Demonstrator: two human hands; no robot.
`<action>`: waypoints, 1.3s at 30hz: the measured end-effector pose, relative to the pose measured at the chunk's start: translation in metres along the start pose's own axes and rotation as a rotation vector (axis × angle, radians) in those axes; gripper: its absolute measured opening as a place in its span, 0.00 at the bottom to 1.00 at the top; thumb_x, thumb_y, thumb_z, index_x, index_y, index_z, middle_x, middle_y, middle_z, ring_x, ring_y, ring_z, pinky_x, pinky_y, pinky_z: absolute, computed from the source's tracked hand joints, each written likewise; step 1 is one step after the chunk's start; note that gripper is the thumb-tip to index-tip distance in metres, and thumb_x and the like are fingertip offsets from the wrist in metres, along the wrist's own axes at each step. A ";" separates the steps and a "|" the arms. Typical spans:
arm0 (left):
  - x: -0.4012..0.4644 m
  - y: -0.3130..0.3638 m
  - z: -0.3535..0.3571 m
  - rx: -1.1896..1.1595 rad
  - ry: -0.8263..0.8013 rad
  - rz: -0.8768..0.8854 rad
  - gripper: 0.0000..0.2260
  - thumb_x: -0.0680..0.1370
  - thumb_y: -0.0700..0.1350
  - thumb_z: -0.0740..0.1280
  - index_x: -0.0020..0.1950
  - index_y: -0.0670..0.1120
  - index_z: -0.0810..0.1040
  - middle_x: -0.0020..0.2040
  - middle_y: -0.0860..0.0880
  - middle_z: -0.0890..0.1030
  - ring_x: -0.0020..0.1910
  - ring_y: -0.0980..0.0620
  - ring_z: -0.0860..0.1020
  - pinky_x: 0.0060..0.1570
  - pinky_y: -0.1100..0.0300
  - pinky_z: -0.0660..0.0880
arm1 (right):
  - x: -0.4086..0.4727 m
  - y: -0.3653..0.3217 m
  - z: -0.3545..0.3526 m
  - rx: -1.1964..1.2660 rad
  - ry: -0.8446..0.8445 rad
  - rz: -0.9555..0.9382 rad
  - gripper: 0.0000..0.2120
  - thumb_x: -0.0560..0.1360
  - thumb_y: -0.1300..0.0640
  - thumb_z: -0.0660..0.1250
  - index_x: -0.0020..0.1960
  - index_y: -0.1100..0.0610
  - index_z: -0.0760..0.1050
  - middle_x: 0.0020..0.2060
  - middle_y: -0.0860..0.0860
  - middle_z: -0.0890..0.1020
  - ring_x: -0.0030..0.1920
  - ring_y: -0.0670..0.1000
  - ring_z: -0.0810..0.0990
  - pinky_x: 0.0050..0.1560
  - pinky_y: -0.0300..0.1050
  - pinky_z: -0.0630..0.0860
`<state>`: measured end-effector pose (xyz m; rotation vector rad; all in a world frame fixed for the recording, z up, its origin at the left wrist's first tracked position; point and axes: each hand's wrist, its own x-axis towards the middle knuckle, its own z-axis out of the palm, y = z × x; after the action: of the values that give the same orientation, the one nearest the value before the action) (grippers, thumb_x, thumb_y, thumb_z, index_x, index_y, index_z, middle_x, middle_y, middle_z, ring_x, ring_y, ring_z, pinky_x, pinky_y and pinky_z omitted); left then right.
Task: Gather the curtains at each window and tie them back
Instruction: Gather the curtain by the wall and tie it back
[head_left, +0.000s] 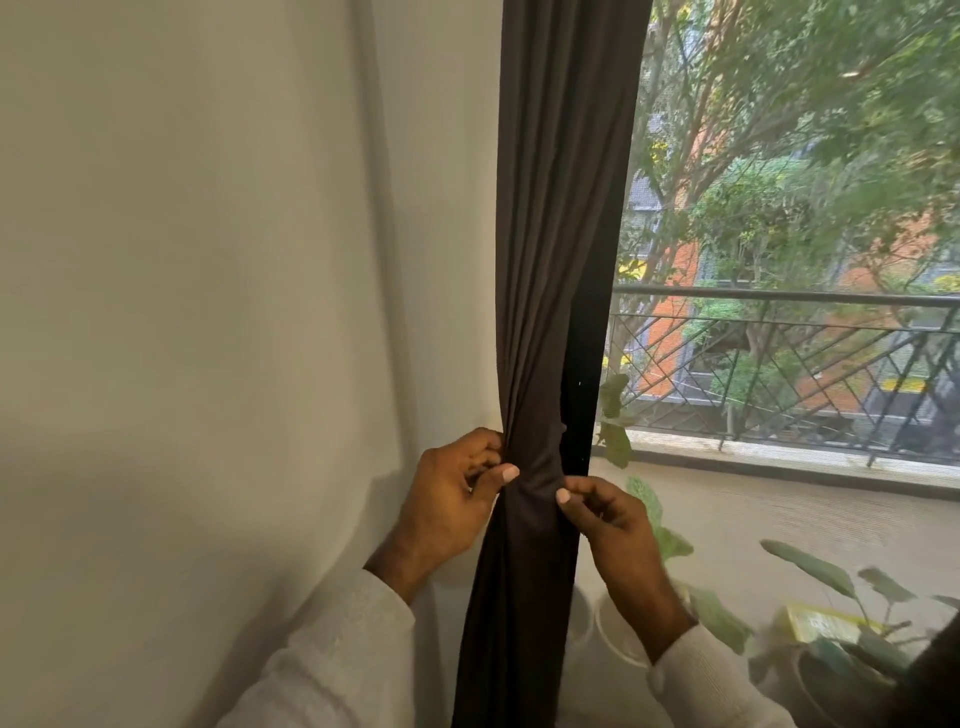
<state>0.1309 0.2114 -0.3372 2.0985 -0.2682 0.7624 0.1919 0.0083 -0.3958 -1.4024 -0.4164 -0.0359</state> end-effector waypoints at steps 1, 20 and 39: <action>0.001 -0.001 -0.001 0.015 0.020 -0.001 0.10 0.83 0.46 0.74 0.48 0.59 0.75 0.33 0.61 0.77 0.33 0.58 0.76 0.42 0.49 0.84 | -0.002 0.000 -0.001 -0.035 0.026 -0.003 0.03 0.78 0.64 0.73 0.51 0.61 0.85 0.44 0.60 0.87 0.49 0.61 0.85 0.54 0.46 0.82; -0.001 0.005 -0.010 0.008 -0.018 -0.079 0.06 0.82 0.45 0.74 0.48 0.53 0.79 0.38 0.55 0.84 0.39 0.52 0.84 0.46 0.56 0.83 | -0.007 0.005 0.001 -0.219 0.242 0.017 0.08 0.79 0.63 0.74 0.47 0.51 0.87 0.40 0.47 0.88 0.41 0.48 0.85 0.47 0.53 0.83; -0.011 0.017 0.013 -0.156 -0.052 -0.115 0.03 0.82 0.45 0.73 0.51 0.51 0.87 0.42 0.55 0.87 0.43 0.49 0.87 0.51 0.45 0.86 | -0.048 -0.015 0.022 -0.246 0.185 -0.371 0.10 0.82 0.66 0.70 0.59 0.57 0.84 0.54 0.47 0.88 0.57 0.51 0.86 0.58 0.52 0.83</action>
<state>0.1203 0.1898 -0.3379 1.9695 -0.2253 0.5999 0.1378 0.0162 -0.3942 -1.5308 -0.5254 -0.5302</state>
